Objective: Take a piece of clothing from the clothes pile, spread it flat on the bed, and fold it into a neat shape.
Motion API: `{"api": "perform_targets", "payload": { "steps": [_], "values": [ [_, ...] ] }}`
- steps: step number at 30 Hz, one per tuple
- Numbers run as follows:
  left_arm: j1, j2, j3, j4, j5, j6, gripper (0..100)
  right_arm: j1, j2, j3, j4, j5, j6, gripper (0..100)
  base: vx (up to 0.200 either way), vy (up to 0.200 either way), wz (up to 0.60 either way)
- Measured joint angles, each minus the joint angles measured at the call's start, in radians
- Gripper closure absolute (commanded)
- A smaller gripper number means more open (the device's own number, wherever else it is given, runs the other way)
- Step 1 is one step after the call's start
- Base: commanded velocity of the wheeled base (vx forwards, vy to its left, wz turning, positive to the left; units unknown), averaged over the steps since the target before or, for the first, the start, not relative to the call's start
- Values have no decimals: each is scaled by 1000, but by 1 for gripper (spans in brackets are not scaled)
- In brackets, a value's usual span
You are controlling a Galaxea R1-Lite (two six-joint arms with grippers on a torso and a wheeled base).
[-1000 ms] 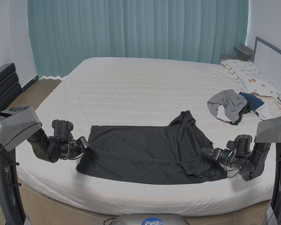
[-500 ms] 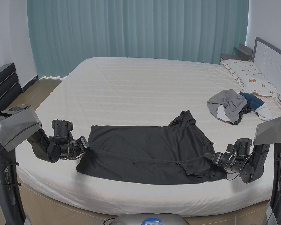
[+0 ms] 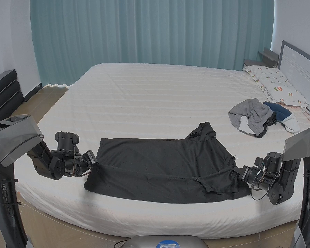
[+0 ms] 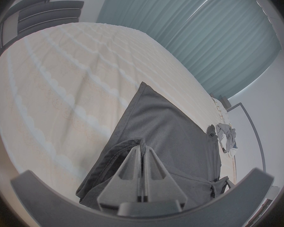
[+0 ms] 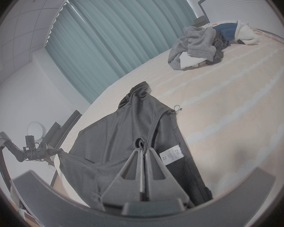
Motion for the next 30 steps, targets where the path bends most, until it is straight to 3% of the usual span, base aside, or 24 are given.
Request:
{"api": "perform_targets", "payload": {
  "steps": [13, 24, 30],
  "values": [
    [14, -146, 185, -46, 4, -1, 100, -9, -210, 203, 0, 65, 29, 100, 0, 0, 0],
    [19, -214, 417, -318, 69, 11, 100, -26, -385, 372, -1, 116, 29, 100, 0, 0, 0],
    [14, -214, 499, -376, 74, 17, 100, -29, -446, 417, 0, 120, 31, 100, 0, 0, 0]
  ]
}}
